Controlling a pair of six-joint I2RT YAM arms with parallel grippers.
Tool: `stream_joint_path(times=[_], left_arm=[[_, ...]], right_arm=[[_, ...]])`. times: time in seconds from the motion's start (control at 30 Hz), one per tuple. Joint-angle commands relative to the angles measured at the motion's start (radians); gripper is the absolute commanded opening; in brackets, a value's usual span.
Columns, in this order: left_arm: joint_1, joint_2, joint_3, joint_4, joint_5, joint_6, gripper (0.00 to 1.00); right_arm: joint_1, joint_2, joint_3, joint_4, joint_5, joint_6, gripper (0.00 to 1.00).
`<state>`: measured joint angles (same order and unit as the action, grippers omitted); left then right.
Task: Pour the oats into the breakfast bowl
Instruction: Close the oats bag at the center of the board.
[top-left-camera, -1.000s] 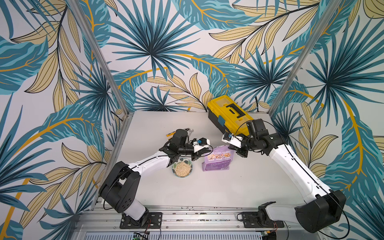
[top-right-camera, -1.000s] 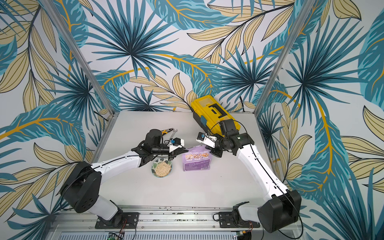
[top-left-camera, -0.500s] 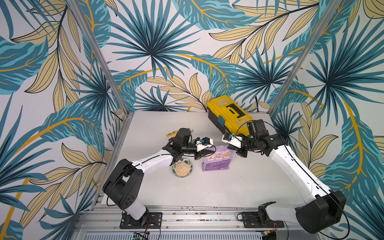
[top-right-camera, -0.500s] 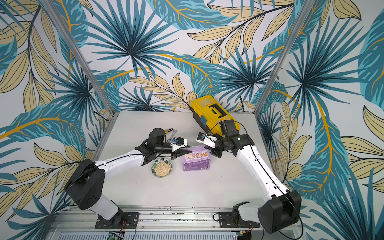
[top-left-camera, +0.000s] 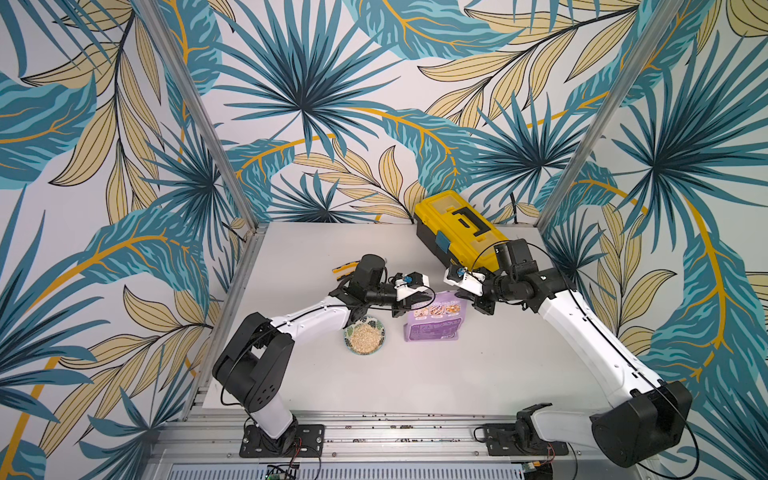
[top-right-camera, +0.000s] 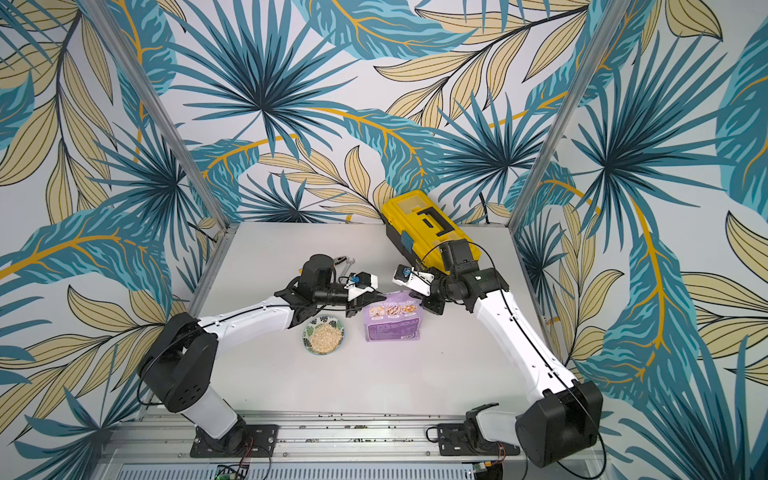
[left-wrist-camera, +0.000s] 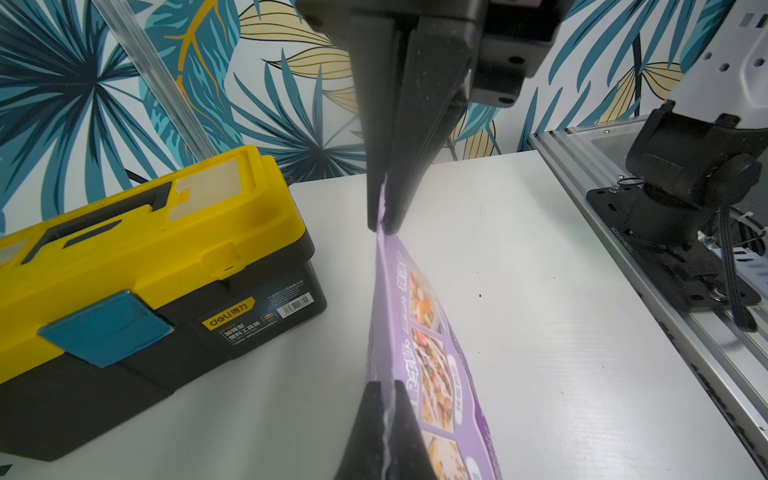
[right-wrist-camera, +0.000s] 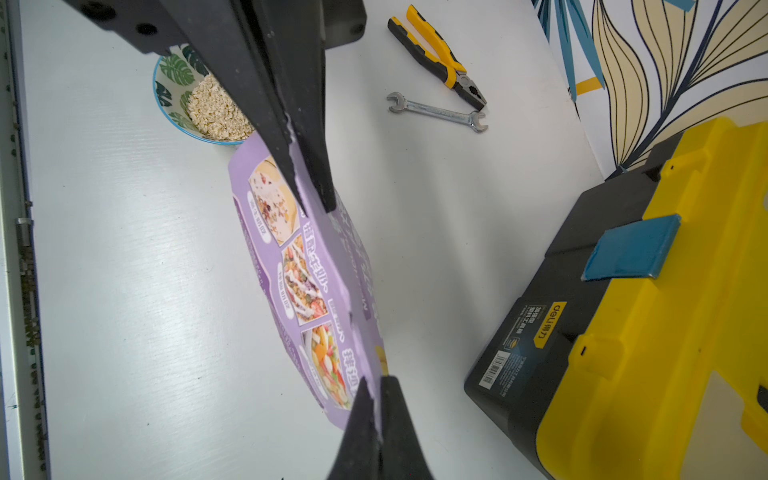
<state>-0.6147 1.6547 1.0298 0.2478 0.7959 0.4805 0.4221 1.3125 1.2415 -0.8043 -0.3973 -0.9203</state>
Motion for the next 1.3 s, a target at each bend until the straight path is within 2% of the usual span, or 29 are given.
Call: stream_joint_path(times=[0.0,0.07,0.17,0.4,0.43,0.5,0.63,0.8,0.87,0.97,1.03,1.17,1.27], left_arm=[[-0.007,-0.034,-0.033,0.025,-0.011,0.004,0.2],[-0.001,-0.045,-0.051,0.023,-0.02,0.004,0.25],[0.013,-0.065,-0.078,0.021,-0.019,0.001,0.25],[0.033,-0.095,-0.102,0.01,-0.015,0.0,0.04],[0.035,-0.097,-0.103,0.013,-0.015,-0.001,0.0],[0.036,-0.097,-0.103,0.023,-0.012,-0.003,0.0],[0.035,-0.085,-0.098,0.064,0.001,-0.023,0.0],[0.034,-0.074,-0.085,0.082,0.01,-0.033,0.0],[0.033,-0.073,-0.085,0.083,0.012,-0.033,0.0],[0.034,-0.078,-0.087,0.084,0.006,-0.034,0.0],[0.037,-0.09,-0.096,0.082,-0.003,-0.034,0.0],[0.052,-0.12,-0.128,0.081,-0.013,-0.031,0.1],[0.065,-0.134,-0.144,0.062,-0.012,-0.024,0.12]], right_arm=[[0.005,-0.009,-0.017,0.017,-0.034,-0.001,0.0],[0.007,-0.01,-0.017,0.017,-0.035,-0.004,0.0],[0.006,-0.012,-0.017,0.017,-0.035,-0.006,0.0],[0.008,-0.005,-0.02,0.016,-0.02,-0.007,0.01],[0.008,-0.004,-0.02,0.016,-0.02,-0.006,0.03],[0.013,-0.001,-0.015,0.016,-0.03,-0.006,0.08],[0.037,0.011,-0.004,0.028,-0.054,-0.01,0.26],[0.072,0.053,0.039,0.025,-0.052,-0.02,0.29],[0.083,0.075,0.055,0.018,-0.047,-0.024,0.28],[0.088,0.098,0.067,0.004,-0.035,-0.029,0.08],[0.087,0.099,0.066,-0.008,-0.022,-0.03,0.0],[0.088,0.077,0.048,0.0,0.01,-0.031,0.0],[0.087,0.063,0.045,0.008,0.009,-0.03,0.0]])
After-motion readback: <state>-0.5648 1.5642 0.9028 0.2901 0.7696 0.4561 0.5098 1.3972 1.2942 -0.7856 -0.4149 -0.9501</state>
